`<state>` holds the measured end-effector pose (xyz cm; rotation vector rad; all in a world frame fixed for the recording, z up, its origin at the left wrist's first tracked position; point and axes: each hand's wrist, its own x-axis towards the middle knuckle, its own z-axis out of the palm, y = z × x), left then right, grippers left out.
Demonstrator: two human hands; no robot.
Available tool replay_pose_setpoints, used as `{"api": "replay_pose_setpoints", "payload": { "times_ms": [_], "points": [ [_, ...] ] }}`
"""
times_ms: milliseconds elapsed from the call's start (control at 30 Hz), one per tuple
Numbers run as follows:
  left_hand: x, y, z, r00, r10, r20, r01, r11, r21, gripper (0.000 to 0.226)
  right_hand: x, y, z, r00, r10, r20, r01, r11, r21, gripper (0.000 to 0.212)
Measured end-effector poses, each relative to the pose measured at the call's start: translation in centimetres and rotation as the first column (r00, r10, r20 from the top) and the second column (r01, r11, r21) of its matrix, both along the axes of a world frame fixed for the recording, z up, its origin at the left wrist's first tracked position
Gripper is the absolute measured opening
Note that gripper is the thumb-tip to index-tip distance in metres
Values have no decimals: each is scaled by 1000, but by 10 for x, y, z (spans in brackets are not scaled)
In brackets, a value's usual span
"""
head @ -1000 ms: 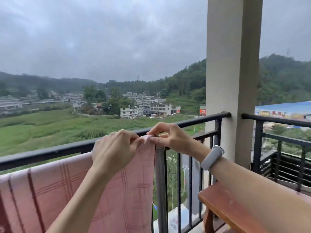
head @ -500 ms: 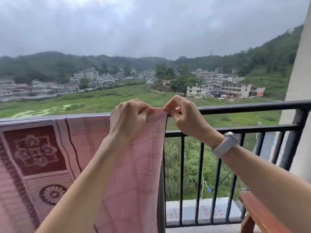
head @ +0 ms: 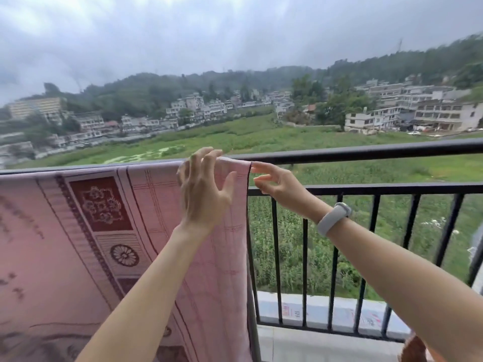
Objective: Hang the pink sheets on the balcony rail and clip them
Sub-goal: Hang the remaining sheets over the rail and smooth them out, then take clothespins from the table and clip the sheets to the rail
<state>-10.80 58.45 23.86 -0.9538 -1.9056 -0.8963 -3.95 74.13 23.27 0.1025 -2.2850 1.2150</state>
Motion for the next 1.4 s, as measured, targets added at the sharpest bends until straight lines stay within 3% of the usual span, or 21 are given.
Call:
{"api": "replay_pose_setpoints", "payload": {
  "times_ms": [100, 233, 333, 433, 567, 700, 833, 933, 1000, 1067, 1167, 1267, 1400],
  "points": [
    [20, 6, -21, 998, 58, -34, -54, 993, 105, 39, -6, -6, -6, 993, 119, 11, -117, 988, -100, 37],
    [35, 17, -59, 985, 168, 36, -169, 986, 8, 47, -14, -8, -17, 996, 84, 32, -75, 973, -219, 25],
    [38, 29, -86, 963, 219, 160, -217, 976, -29, 57, -17, -7, -30, 986, 111, 128, -71, 957, -281, 17],
    [39, 36, -96, 920, 183, 346, -210, 977, 45, 36, -19, -9, -44, 980, 138, 145, -89, 950, -300, 7],
    [38, 25, -101, 910, 141, 391, -214, 965, 151, 9, -26, -11, -55, 997, -10, 73, 22, 984, -175, 10],
    [48, 17, -97, 913, 39, 406, -129, 972, 197, 9, -28, -4, -54, 996, -86, -6, 85, 996, -18, 15],
    [68, 22, -95, 946, -24, 323, -45, 978, 203, 11, -17, 17, -39, 978, -150, -141, 151, 989, -6, 15],
    [75, 37, -110, 942, 77, 326, -117, 987, 107, 13, -4, 27, -45, 985, -123, -120, 121, 992, -26, 13],
    [76, 47, -132, 914, 118, 389, -149, 988, 50, 30, 9, 30, -66, 997, -77, -24, 77, 997, 9, 15],
    [81, 50, -164, 880, 96, 466, -110, 994, 3, 56, 26, 34, -96, 995, -76, 60, 75, 997, 11, 20],
    [99, 49, -223, 837, 108, 536, 26, 971, -236, 66, 65, 46, -161, 965, -161, 206, 170, 985, -30, 26],
    [128, 59, -282, 718, 183, 672, 244, 838, -489, 62, 130, 58, -244, 865, -287, 412, 360, 926, -111, 27],
    [184, 83, -341, 654, 213, 725, 495, 605, -624, 56, 248, 56, -333, 643, -453, 617, 676, 714, -180, 27]
  ]
}}
